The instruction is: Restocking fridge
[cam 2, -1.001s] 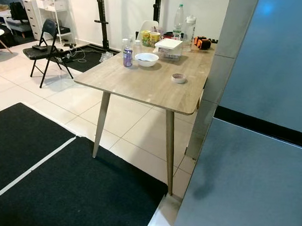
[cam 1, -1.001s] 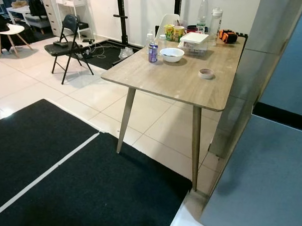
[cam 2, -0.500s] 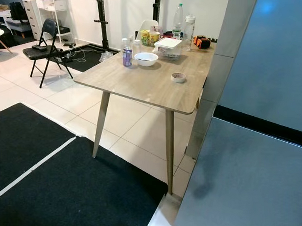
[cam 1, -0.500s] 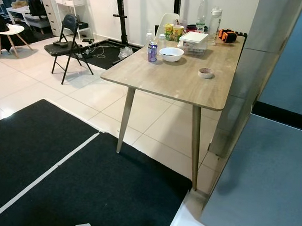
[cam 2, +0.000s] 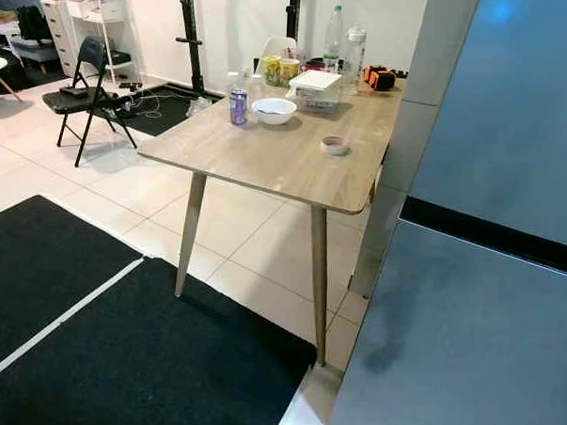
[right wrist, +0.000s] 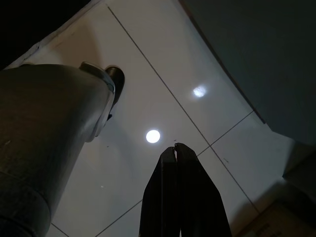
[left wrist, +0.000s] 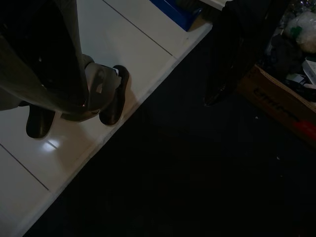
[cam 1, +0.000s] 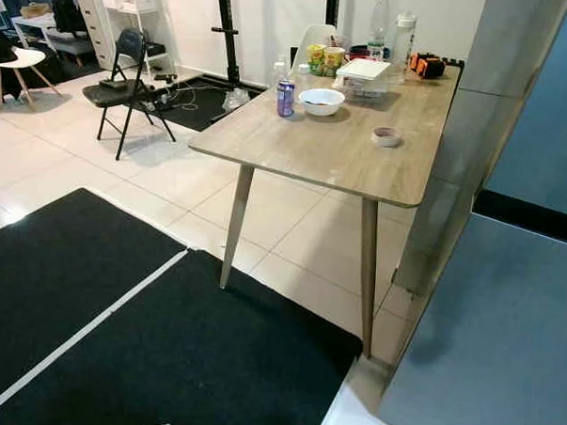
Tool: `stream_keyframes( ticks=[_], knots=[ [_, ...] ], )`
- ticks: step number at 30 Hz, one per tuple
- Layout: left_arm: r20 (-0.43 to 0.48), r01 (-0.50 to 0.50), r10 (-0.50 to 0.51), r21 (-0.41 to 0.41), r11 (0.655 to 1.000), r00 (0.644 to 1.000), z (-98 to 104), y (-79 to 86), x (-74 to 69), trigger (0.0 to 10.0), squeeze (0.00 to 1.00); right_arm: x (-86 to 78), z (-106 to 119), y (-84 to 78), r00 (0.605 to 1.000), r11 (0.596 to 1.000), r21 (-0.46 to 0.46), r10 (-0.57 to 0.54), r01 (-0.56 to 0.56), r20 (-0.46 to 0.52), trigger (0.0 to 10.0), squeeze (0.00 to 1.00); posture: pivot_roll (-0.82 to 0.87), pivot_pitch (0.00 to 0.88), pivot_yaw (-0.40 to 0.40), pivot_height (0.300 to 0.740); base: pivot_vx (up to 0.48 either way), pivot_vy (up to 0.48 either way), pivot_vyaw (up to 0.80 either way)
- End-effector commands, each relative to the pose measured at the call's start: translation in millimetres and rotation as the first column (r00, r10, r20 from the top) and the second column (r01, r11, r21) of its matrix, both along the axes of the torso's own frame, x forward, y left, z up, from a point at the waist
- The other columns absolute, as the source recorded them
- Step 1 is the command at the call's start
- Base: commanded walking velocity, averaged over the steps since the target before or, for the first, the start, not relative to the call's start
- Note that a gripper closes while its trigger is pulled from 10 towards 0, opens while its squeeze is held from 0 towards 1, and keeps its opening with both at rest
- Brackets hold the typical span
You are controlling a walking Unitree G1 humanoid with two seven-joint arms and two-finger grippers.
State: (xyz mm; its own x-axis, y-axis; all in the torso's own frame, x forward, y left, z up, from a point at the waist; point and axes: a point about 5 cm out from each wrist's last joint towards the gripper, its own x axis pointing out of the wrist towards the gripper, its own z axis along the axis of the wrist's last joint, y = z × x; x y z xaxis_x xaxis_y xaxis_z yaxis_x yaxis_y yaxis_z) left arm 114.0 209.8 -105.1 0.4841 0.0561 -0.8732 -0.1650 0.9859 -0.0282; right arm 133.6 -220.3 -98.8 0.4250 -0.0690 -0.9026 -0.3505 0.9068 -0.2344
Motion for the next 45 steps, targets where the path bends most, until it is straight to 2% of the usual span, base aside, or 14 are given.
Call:
stream_keyframes(
  ticks=[1, 11, 16, 40, 45],
  knots=[
    [-0.024, 0.011, -0.011, 0.001, 1.000, 1.000, -1.7, 0.5, -5.3, 10.0, 0.00, -4.9, -1.9, 1.6, 1.000, 0.999, 0.033, -0.022, 0.023, -0.017, 10.0, 0.00, -0.02, 0.000, 0.027, 0.740, 0.000, 0.000, 0.00],
    [-0.020, 0.010, -0.010, -0.005, 1.000, 1.000, -1.5, -1.2, -3.6, 10.0, 0.00, -5.1, -1.9, 1.0, 0.999, 0.999, 0.040, -0.021, 0.023, -0.028, 10.0, 0.00, -0.02, 0.000, 0.027, 0.740, 0.000, 0.000, 0.00],
    [-0.019, 0.008, -0.008, -0.008, 1.000, 1.000, -1.4, -1.2, -3.2, 10.0, 0.00, -5.8, -2.2, 2.6, 0.997, 0.993, 0.100, -0.059, 0.062, -0.040, 10.0, 0.00, -0.02, 0.000, 0.026, 0.740, 0.000, 0.000, 0.00],
    [0.002, -0.051, 0.051, -0.065, 0.997, 0.999, -0.4, -4.0, 2.0, 10.0, 0.00, -3.7, -0.2, -2.8, 0.997, 0.992, 0.118, -0.049, 0.055, -0.055, 10.0, 0.00, -0.03, 0.000, 0.017, 0.740, 0.000, 0.000, 0.80],
    [0.004, -0.059, 0.060, -0.076, 0.995, 0.998, -0.1, -5.1, 3.9, 10.0, 0.00, 5.2, 1.8, 1.1, 0.998, 0.991, 0.121, -0.042, 0.047, -0.043, 10.0, 0.00, -0.03, 0.000, 0.014, 0.740, 0.000, 0.000, 0.79]
  ],
)
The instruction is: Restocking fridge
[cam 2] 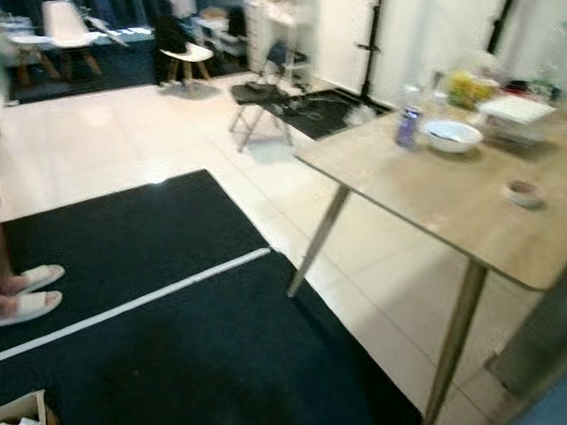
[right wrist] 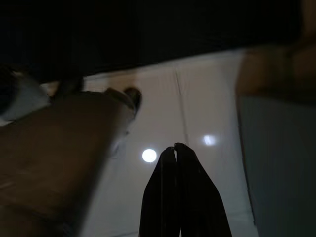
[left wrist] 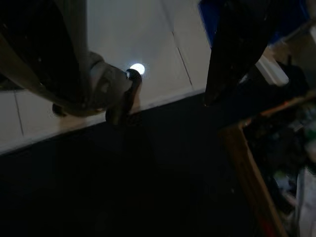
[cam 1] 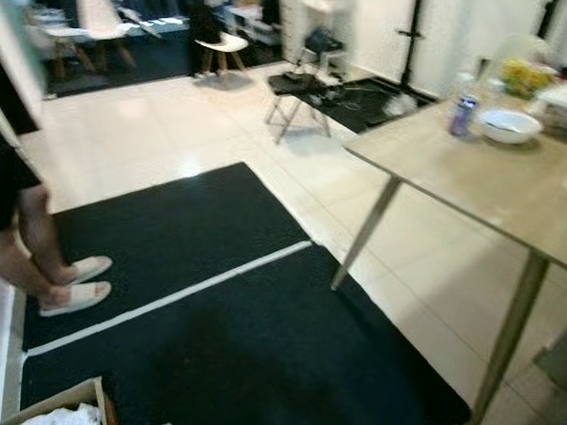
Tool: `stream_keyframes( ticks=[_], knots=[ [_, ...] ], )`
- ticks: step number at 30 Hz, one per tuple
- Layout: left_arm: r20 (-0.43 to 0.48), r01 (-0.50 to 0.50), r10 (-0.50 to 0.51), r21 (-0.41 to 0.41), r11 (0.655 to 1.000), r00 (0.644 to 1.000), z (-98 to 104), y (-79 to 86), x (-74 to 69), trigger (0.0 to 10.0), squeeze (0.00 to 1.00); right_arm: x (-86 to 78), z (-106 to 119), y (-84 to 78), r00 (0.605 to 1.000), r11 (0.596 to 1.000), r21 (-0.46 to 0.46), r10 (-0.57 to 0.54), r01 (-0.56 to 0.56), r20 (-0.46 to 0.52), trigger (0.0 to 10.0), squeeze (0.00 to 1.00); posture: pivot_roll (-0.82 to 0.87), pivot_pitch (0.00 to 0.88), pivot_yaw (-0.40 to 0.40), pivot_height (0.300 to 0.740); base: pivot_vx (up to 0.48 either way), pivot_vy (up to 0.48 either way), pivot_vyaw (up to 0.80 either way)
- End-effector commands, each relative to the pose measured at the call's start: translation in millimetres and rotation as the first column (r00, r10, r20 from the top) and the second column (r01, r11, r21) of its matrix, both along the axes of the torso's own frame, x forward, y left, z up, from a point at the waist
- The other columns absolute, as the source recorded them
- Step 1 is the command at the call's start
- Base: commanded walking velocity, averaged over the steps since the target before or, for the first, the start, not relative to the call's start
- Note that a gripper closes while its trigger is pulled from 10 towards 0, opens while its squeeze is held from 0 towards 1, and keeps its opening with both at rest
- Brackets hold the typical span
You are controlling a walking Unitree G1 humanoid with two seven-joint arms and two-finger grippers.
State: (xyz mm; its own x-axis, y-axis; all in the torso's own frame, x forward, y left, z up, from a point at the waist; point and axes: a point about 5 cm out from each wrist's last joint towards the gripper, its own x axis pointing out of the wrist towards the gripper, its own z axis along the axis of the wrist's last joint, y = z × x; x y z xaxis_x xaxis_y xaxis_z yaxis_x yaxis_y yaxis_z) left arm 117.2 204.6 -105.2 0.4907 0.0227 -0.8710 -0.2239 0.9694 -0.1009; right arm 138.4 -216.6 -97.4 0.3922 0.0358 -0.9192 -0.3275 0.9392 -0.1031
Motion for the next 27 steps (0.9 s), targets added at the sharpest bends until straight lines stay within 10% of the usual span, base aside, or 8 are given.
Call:
stream_keyframes(
  ticks=[1, 27],
  knots=[
    [-0.004, -0.001, 0.001, -0.006, 1.000, 1.000, 0.1, 0.1, 0.9, 10.0, 0.00, 1.9, 0.8, -1.6, 1.000, 1.000, -0.006, -0.011, 0.011, -0.003, 10.0, 0.00, -0.03, 0.000, 0.013, 0.740, 0.000, 0.000, 0.79],
    [-0.007, -0.005, 0.005, -0.002, 1.000, 1.000, 0.9, 3.5, 2.1, 10.0, 0.00, -8.6, -1.3, -9.4, 1.000, 0.998, -0.065, 0.007, -0.008, -0.014, 10.0, 0.00, -0.04, 0.000, 0.017, 0.740, 0.149, 0.000, 0.12]
  ],
)
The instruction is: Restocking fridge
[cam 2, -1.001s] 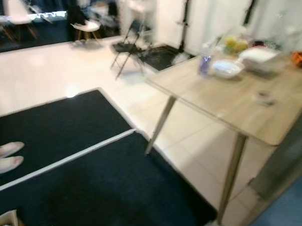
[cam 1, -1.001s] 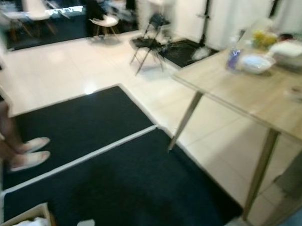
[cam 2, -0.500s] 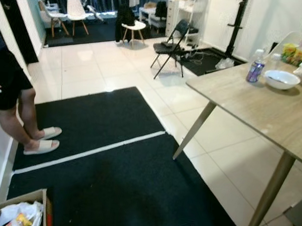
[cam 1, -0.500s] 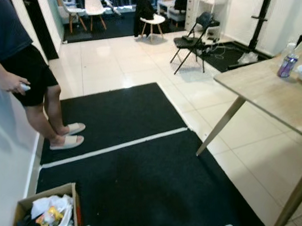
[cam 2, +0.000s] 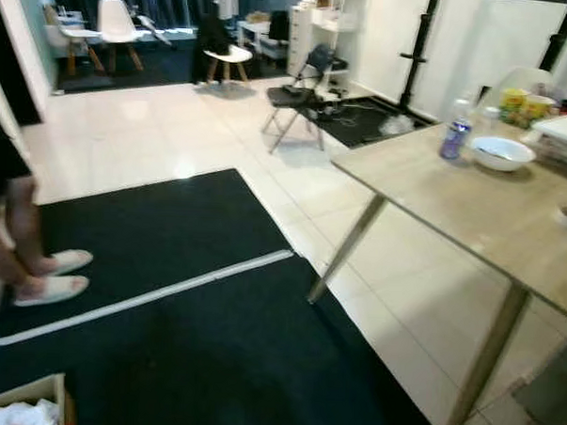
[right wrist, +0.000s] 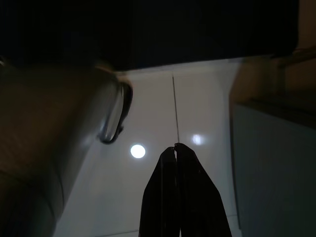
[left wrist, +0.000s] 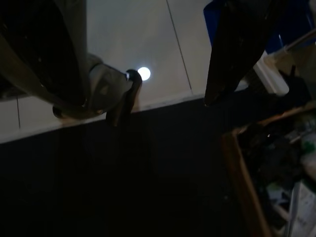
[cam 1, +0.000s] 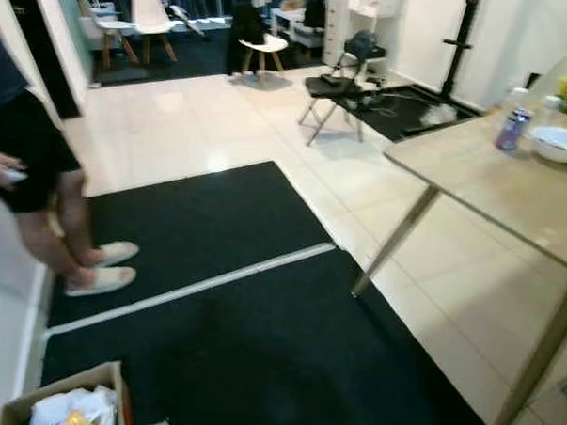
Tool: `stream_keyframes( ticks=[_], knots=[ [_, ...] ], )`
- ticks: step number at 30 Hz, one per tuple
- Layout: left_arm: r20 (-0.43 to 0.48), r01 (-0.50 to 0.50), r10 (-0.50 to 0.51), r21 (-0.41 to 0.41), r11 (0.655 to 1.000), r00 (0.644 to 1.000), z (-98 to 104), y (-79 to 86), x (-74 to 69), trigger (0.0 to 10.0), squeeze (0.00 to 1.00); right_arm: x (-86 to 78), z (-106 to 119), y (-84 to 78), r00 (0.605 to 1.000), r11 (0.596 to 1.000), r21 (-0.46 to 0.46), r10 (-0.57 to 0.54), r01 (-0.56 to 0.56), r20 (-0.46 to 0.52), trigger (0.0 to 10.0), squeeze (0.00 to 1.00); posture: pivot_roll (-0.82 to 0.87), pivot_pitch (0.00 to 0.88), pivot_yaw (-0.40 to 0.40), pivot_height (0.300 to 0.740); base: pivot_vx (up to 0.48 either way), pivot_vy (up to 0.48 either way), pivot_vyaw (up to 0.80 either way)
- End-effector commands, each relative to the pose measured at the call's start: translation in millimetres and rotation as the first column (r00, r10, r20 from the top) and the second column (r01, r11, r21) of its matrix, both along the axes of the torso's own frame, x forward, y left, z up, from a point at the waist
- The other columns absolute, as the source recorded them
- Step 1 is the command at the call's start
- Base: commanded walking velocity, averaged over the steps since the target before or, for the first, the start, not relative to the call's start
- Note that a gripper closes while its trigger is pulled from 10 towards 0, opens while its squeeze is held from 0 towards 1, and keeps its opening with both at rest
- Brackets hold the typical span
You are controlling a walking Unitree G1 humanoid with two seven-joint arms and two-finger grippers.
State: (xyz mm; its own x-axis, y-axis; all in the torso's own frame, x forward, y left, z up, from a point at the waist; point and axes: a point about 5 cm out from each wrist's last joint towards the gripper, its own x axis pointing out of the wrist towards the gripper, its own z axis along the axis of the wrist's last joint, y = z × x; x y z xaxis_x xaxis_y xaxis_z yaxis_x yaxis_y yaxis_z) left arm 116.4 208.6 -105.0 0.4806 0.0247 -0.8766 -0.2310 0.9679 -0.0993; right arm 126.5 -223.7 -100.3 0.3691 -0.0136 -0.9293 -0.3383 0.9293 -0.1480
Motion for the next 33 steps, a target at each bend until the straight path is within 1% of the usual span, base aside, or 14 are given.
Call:
stream_keyframes(
  ticks=[1, 20, 27, 29, 33],
  knots=[
    [0.005, 0.001, -0.001, -0.002, 1.000, 1.000, 0.7, -0.5, 2.8, 10.0, 0.00, 3.5, 1.6, -2.1, 1.000, 1.000, -0.008, 0.000, 0.000, 0.011, 10.0, 0.00, -0.04, 0.000, 0.017, 0.740, 0.315, 0.000, 0.00],
    [0.002, 0.014, -0.014, -0.001, 1.000, 1.000, 0.7, -1.2, 3.3, 10.0, 0.00, 10.5, 3.0, 0.8, 1.000, 1.000, -0.006, 0.002, -0.002, 0.012, 10.0, 0.00, -0.04, 0.000, 0.006, 0.740, 0.325, 0.000, 0.00],
    [0.006, 0.020, -0.020, 0.007, 1.000, 1.000, 2.0, 1.7, 6.3, 10.0, 0.00, 15.1, 4.6, 1.1, 1.000, 1.000, -0.005, 0.016, -0.016, 0.019, 10.0, 0.00, -0.04, 0.000, 0.005, 0.740, 0.328, 0.000, 0.00],
    [0.009, 0.019, -0.019, 0.009, 1.000, 1.000, 2.7, 2.8, 8.1, 10.0, 0.00, 9.8, 2.9, 0.8, 1.000, 1.000, -0.004, 0.015, -0.015, 0.013, 10.0, 0.00, -0.05, 0.000, 0.005, 0.740, 0.326, 0.000, 0.00],
    [0.015, 0.017, -0.017, 0.011, 1.000, 1.000, 3.5, 2.8, 10.7, 10.0, 0.00, 4.2, 1.1, 1.1, 1.000, 1.000, -0.003, 0.010, -0.010, 0.008, 10.0, 0.00, -0.05, 0.000, 0.005, 0.740, 0.328, 0.000, 0.00]
  ],
)
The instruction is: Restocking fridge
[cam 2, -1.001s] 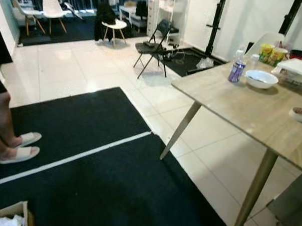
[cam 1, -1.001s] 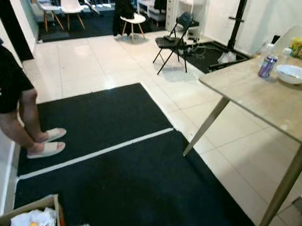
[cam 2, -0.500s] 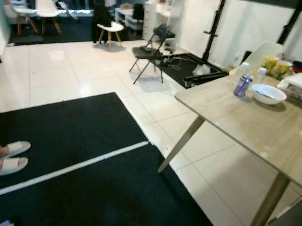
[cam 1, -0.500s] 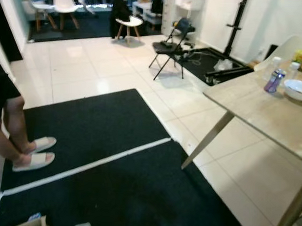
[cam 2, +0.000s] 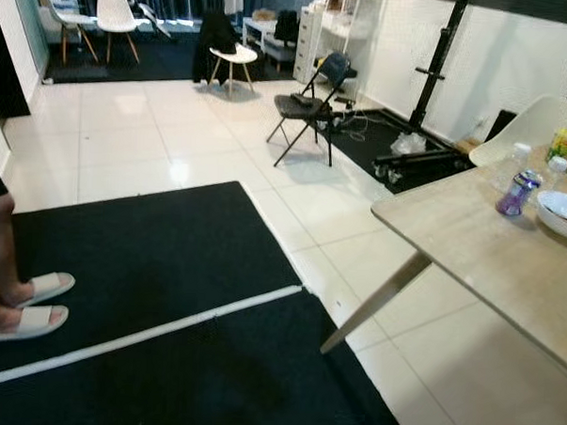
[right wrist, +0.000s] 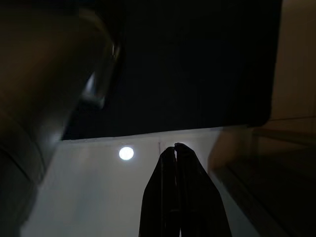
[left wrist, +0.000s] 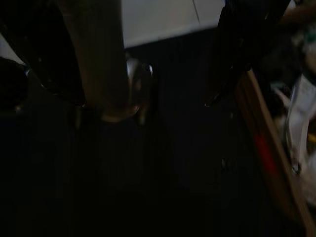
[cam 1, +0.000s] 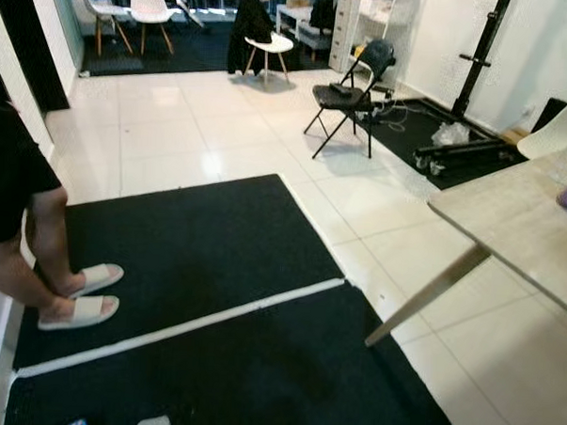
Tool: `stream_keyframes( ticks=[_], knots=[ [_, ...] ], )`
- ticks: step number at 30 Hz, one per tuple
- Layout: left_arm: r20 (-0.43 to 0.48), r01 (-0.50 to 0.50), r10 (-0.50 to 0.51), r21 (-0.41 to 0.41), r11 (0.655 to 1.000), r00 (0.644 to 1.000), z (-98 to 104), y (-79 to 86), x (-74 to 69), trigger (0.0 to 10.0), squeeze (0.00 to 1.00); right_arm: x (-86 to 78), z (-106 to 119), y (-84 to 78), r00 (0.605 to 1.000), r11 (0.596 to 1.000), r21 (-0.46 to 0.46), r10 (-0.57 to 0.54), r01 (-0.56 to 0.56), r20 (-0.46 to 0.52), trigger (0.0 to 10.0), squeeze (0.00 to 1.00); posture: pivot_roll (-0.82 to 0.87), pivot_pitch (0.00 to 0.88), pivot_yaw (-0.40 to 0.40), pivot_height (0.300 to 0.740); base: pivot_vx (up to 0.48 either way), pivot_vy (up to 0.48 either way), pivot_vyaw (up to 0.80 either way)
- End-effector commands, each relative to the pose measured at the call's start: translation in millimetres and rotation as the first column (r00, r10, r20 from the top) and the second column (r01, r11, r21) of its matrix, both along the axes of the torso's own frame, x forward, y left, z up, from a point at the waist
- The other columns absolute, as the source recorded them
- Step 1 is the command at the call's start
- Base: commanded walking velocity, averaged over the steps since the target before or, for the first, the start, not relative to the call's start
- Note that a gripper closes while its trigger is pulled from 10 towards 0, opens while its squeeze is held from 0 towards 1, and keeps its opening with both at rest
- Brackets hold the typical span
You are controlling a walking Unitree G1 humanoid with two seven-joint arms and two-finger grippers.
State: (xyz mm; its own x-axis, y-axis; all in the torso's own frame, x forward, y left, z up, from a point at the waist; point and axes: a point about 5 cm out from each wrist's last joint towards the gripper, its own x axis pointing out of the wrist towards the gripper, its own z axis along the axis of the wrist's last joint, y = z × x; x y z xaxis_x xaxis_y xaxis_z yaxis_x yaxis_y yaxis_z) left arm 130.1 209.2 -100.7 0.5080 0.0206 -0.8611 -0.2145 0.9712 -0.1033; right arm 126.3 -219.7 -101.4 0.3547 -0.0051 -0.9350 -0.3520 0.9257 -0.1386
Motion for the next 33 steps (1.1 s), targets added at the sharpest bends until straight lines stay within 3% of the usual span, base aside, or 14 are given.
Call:
stream_keyframes(
  ticks=[1, 7, 15, 33],
  knots=[
    [-0.015, 0.003, -0.003, 0.008, 1.000, 1.000, -0.7, 2.1, -2.7, 10.0, 0.00, 3.6, 1.8, -2.6, 1.000, 1.000, -0.007, -0.003, 0.003, 0.023, 10.0, 0.00, -0.05, 0.000, 0.005, 0.740, 0.326, 0.000, 0.00],
    [-0.016, 0.004, -0.004, 0.005, 1.000, 1.000, -1.0, 0.2, -2.5, 10.0, 0.00, 0.3, 0.2, 0.0, 1.000, 1.000, -0.004, 0.007, -0.007, 0.007, 10.0, 0.00, -0.05, 0.000, 0.005, 0.740, 0.328, 0.000, 0.00],
    [-0.019, -0.001, 0.001, -0.001, 1.000, 1.000, -1.6, -2.3, -2.7, 10.0, 0.00, 12.6, 4.2, 0.7, 0.999, 0.999, 0.000, 0.032, -0.032, 0.023, 10.0, 0.00, -0.04, 0.000, -0.002, 0.740, 0.331, 0.000, -0.79],
    [-0.011, -0.011, 0.011, 0.012, 1.000, 1.000, 0.3, 3.5, -0.1, 10.0, 0.00, 28.6, 7.7, 14.1, 0.997, 0.998, 0.030, 0.053, -0.055, 0.061, 10.0, 0.00, -0.03, 0.000, 0.004, 0.740, 0.331, 0.000, 0.00]
  ],
)
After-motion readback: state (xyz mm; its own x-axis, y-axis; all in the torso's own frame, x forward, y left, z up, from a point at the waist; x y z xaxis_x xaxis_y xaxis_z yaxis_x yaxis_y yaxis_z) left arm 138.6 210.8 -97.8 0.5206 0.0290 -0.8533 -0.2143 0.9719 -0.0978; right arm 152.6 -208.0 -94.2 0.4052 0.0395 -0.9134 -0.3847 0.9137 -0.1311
